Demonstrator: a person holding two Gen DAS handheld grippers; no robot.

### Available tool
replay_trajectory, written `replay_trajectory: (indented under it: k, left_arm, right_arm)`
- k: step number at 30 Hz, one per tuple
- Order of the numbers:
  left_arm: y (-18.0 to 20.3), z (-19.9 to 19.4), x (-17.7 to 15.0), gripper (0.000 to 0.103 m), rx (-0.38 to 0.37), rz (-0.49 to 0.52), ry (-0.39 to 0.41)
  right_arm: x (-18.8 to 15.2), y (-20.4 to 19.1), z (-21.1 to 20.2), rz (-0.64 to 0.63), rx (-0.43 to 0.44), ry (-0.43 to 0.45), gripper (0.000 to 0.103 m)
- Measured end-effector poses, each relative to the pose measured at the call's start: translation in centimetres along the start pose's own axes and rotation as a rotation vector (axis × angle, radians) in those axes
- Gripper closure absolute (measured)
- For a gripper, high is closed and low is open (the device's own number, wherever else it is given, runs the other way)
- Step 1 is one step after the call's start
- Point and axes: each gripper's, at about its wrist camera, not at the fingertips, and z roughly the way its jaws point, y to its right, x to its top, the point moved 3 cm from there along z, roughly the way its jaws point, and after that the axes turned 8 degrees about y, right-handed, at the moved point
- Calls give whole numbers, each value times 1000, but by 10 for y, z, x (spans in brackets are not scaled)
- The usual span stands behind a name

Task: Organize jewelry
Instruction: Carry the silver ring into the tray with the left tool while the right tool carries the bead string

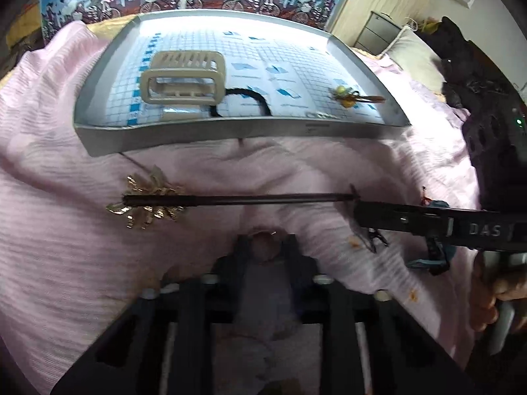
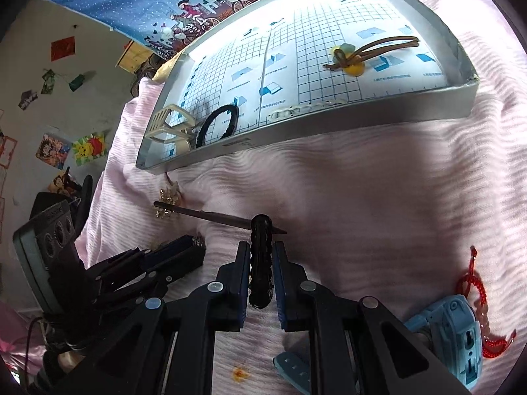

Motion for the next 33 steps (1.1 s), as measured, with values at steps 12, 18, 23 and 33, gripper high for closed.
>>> replay_trajectory:
  k: [12, 18, 23, 33]
  left_arm:
    - [20, -21, 0, 87, 16, 97, 89]
    - [16, -41, 25, 87, 32, 13, 241]
    - [18, -37, 56, 87, 57, -12, 329]
    - [9, 10, 89, 87, 41, -39, 299]
  right_arm:
    - [11, -18, -22, -89, 44, 100, 90]
    - [34, -26, -44, -161, 52, 258, 90]
    - [62, -23, -50, -193, 14, 365, 90]
    - [71, 4, -30, -249, -96, 398, 90]
